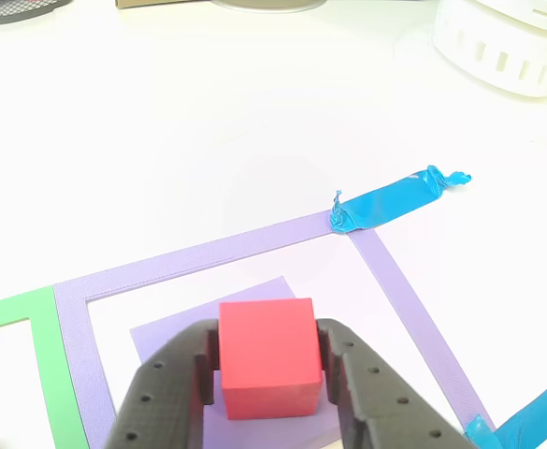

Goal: Tower of hanoi

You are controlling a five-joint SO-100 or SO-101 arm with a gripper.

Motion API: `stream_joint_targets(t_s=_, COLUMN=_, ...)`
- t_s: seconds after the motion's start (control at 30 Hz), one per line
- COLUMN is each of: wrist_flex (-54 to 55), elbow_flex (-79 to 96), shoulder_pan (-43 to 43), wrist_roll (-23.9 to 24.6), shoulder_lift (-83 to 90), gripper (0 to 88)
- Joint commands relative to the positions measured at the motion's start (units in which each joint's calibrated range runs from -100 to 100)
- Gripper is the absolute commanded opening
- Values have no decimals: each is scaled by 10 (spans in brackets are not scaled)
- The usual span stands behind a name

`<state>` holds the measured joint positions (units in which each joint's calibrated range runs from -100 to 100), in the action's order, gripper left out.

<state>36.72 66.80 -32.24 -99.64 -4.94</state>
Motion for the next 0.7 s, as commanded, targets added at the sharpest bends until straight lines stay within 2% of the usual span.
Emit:
stream_joint_targets(t_s=0.0, wrist_flex=-39, elbow_flex=-15, shoulder_pan=8, wrist_roll=-4, shoulder_lift=45, gripper=11)
stream_joint_targets(t_s=0.1, wrist_flex=-140, elbow_flex=-26, shoulder_pan=14, wrist_roll=-4, shoulder_lift=111, gripper=9)
stream_joint_targets(t_s=0.33, wrist_flex=-478, elbow_flex=-113, shoulder_pan=34, wrist_roll=-4, shoulder_lift=289, gripper=6)
stream_joint_targets(t_s=0.57, wrist_flex=-865, elbow_flex=-321, shoulder_pan=72, wrist_roll=-4, shoulder_lift=386, gripper=6)
stream_joint_targets(t_s=0.67, wrist_flex=-996, elbow_flex=-423, shoulder_pan=106, wrist_roll=-4, shoulder_lift=399, gripper=6)
